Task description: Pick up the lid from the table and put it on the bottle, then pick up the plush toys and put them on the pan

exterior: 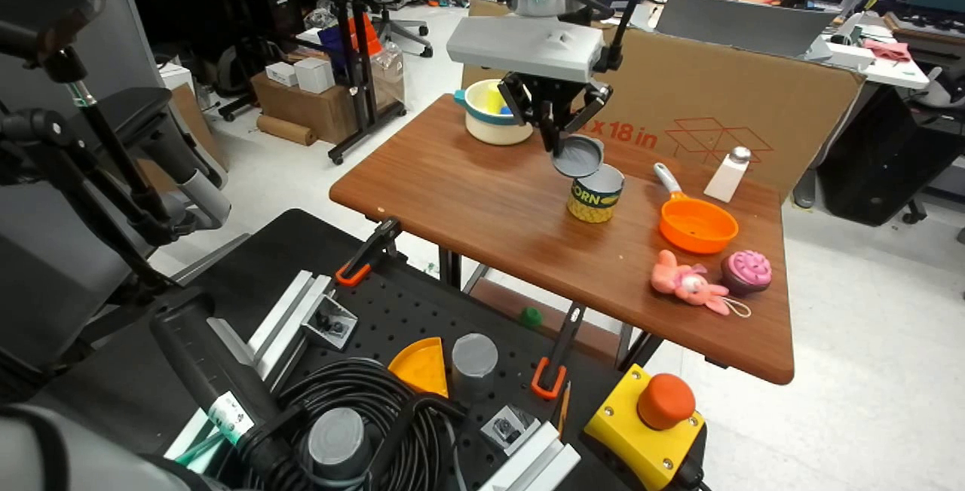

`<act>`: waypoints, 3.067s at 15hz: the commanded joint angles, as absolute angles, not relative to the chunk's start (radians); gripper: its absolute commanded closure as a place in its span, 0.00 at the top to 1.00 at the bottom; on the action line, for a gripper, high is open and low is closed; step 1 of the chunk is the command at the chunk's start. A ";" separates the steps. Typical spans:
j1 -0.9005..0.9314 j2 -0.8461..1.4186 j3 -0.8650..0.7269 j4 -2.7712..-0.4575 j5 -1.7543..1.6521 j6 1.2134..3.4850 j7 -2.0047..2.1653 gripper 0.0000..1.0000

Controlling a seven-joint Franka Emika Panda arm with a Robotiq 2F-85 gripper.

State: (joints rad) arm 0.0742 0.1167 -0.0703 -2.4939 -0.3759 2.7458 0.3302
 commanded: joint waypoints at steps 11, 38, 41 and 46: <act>0.098 0.260 -0.079 -2.319 -0.396 2.637 0.358 0.02; 0.056 0.206 -0.097 -2.398 -0.372 2.663 0.290 0.02; 0.055 0.209 -0.095 -2.410 -0.366 2.660 0.267 0.02; 0.046 0.207 -0.091 -2.409 -0.331 2.655 0.231 0.02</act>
